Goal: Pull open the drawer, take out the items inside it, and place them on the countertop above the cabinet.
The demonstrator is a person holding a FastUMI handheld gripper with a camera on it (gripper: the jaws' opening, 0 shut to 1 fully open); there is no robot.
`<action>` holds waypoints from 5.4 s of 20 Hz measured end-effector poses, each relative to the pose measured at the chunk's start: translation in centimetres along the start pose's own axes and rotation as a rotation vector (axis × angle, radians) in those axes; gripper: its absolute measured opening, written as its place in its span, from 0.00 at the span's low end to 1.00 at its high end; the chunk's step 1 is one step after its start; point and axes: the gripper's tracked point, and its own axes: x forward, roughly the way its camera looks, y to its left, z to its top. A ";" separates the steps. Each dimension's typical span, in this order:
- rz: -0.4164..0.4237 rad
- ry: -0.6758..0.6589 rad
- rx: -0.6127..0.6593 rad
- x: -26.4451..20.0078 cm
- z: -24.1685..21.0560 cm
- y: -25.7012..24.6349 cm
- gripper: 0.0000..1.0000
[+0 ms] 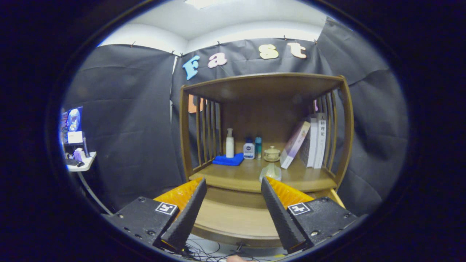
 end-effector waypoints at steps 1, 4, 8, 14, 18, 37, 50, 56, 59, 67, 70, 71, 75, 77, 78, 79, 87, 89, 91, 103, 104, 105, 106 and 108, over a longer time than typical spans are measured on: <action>-0.022 0.002 0.007 -0.1 -1.5 -0.4 0.96; -0.064 0.028 -0.031 -0.4 -5.8 -1.6 0.96; -0.089 0.059 -0.049 -1.1 -9.9 -2.2 0.97; -0.114 0.025 -0.036 -2.0 -12.9 -1.8 0.97; -0.121 0.051 -0.020 -2.3 -15.4 -1.2 0.99; -0.309 0.103 0.024 -0.1 -19.3 -3.3 0.98; -0.309 0.147 -0.015 2.4 -18.6 -4.0 1.00; -0.303 0.172 -0.010 4.5 -17.6 -4.6 1.00; -0.285 0.193 0.006 6.2 -17.2 -5.1 1.00; -0.243 0.239 0.037 10.4 -16.4 -6.1 1.00; -0.239 0.249 0.055 11.7 -16.2 -6.4 1.00; -0.237 0.253 0.051 12.0 -16.2 -6.5 1.00; -0.230 0.261 0.027 13.7 -16.1 -7.0 1.00; -0.234 0.273 0.014 14.5 -16.1 -7.3 1.00; -0.239 0.279 0.013 14.9 -16.0 -7.5 1.00; -0.244 0.285 0.017 15.3 -15.9 -7.6 1.00; -0.278 0.316 -0.017 17.6 -15.8 -8.2 1.00; -0.278 0.318 -0.015 17.7 -15.8 -8.2 1.00; -0.237 0.329 -0.008 17.4 -16.0 -7.5 1.00; -0.088 0.109 0.004 4.8 -2.2 -4.9 1.00; -0.078 0.095 0.000 3.7 -0.9 -5.0 1.00; -0.072 0.083 -0.005 2.5 0.2 -5.2 1.00; -0.069 0.079 -0.006 1.3 1.3 -5.4 1.00; -0.062 0.056 0.000 -1.3 3.5 -6.0 1.00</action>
